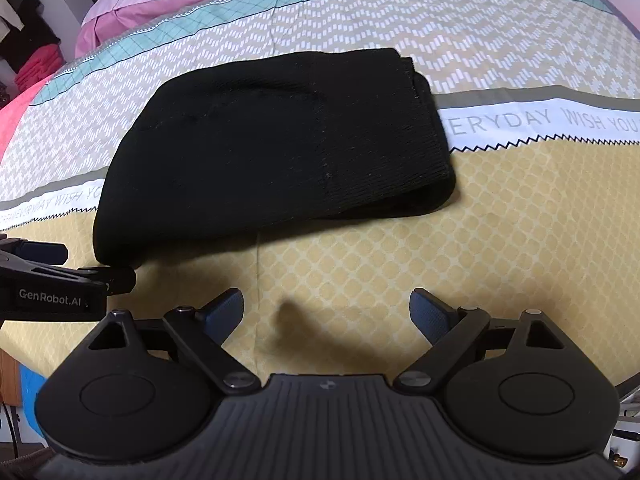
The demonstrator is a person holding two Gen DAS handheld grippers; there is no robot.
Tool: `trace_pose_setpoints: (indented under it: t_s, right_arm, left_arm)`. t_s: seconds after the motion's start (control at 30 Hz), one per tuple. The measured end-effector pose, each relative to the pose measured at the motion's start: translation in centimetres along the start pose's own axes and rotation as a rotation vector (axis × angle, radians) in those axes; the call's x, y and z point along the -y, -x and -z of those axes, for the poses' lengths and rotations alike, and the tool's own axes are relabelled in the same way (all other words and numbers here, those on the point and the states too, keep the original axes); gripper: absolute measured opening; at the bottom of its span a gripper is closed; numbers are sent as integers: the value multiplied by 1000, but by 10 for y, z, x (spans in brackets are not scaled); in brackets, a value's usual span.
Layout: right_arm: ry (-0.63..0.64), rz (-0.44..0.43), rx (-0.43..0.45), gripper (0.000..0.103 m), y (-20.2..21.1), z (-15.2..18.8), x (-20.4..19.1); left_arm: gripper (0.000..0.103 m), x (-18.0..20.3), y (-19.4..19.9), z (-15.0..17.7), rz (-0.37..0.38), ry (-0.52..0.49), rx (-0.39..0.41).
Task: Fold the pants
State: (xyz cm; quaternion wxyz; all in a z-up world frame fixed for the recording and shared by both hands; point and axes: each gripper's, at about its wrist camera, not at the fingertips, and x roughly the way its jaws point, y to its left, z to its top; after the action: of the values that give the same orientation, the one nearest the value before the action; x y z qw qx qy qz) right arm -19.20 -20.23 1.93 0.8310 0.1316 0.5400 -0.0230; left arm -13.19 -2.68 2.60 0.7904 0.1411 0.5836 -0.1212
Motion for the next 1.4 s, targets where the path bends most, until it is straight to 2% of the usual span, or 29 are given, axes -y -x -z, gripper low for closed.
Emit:
trace_pose_setpoints:
  t_s: [1.4]
  right_arm:
    - [5, -27, -32, 94, -4, -1, -8]
  left_arm:
    - [103, 2, -2, -2, -19, -7, 11]
